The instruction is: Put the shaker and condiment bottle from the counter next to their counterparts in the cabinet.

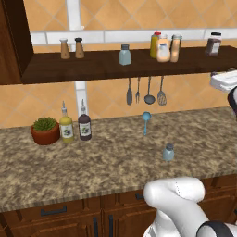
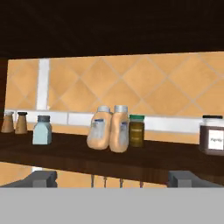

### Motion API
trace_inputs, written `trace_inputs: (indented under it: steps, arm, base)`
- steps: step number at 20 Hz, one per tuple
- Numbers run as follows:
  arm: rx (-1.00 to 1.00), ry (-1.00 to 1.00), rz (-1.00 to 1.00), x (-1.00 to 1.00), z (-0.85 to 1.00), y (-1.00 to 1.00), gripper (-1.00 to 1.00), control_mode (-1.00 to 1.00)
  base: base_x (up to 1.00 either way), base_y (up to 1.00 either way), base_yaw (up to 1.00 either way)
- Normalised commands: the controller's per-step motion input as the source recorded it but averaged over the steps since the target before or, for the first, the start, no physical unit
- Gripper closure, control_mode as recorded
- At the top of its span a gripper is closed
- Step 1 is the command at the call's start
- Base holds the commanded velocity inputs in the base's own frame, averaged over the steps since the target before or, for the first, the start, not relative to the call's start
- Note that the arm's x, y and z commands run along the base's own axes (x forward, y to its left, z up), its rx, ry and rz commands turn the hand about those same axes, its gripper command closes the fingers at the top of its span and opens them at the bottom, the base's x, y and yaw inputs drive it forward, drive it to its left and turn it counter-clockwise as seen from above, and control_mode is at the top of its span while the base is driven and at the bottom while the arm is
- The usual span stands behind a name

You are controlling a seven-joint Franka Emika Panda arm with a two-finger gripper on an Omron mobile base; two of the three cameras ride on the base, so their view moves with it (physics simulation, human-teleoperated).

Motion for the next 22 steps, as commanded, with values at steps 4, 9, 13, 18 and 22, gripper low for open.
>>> trace_inputs:
  steps: [4, 9, 13, 18, 22]
  arm:
    - [0.00, -0.04, 0.00, -0.61, -0.56, 0.00, -1.00, -1.00]
    - [0.00, 0.00, 0.03, -0.47, -0.51, 0.00, -1.00, -1.00]
    - [0.00, 0.00, 0.05, -0.31, -0.65, 0.00, -1.00, -1.00]
    - [0.00, 0.00, 0.08, -0.04, -0.74, 0.04, -1.00, -1.00]
    - [0.00, -0.01, 0.14, 0.01, -0.81, 0.23, -1.00, -1.00]
  base:
    - [0.00, 0.00, 0.00]
    - [0.00, 0.00, 0.00]
    - [0.00, 0.00, 0.00]
    - [0.00, 0.00, 0.00]
    - [0.00, 0.00, 0.00]
